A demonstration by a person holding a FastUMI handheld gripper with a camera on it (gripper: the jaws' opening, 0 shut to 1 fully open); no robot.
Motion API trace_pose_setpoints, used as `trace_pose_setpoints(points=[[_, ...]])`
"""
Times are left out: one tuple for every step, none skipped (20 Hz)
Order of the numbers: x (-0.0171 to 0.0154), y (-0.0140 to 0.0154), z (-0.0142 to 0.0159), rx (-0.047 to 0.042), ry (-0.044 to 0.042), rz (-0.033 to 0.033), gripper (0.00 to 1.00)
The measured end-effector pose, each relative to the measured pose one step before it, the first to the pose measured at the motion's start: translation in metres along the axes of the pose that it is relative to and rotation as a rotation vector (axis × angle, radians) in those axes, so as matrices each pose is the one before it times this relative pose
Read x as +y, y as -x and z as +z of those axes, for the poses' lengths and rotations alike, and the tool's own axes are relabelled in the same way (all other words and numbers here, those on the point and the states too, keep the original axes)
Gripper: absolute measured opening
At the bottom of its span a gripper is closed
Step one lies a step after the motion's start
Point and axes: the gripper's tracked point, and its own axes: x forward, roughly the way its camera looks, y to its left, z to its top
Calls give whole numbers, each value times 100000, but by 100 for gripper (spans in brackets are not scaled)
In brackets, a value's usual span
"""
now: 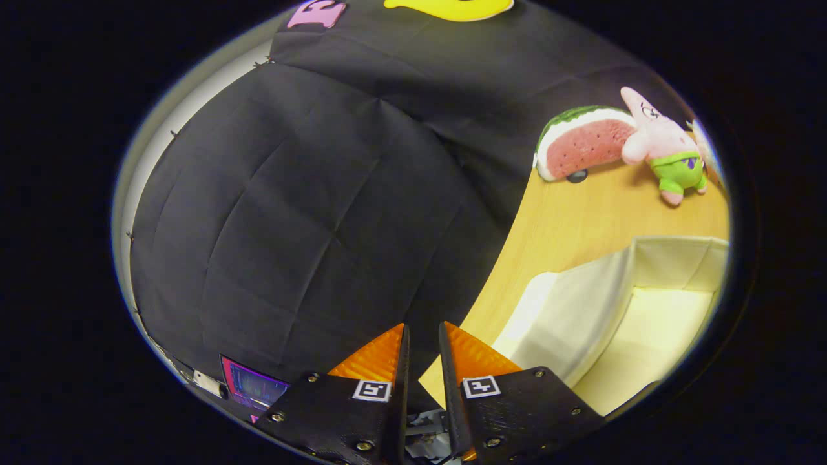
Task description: Open the storage box then place both shoes into the box .Put the left shoe in first, then the right shoe, with the right side of both shoes facing outward in a uniform manner.
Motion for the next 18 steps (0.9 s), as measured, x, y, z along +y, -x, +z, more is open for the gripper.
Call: trace_pose_setpoints(points=[[-404, 1862, 20, -1237, 1838, -1147, 26], [-542, 1879, -15, -767, 1456, -2082, 26], [-585, 2488, 71, -1453, 864, -1893, 26], [-666, 1829, 164, -1370, 413, -1442, 26], [-776, 1516, -59, -1550, 608, -1993, 26], [-1039, 1431, 174, -1909, 571, -2272, 26], [-876, 1398, 265, -1481, -19, -1564, 26], [-970, 1162, 66, -1146, -82, -1991, 26], [-791, 1092, 201, -1234, -488, -1290, 26], [-739, 1085, 36, -1192, -669, -782, 26], [-893, 976, 96, -820, -126, -1593, 26], [-688, 926, 149, -958, -153, -967, 26], [153, 1008, 239, -988, -146, -1157, 26], [-801, 860, -70, -590, -316, -1505, 26], [-729, 686, 120, -582, -752, -1011, 26], [-932, 664, 39, -768, -562, -1124, 26], [-858, 644, 89, -762, -6, -1385, 26], [-817, 592, -77, -399, 372, -1694, 26]])
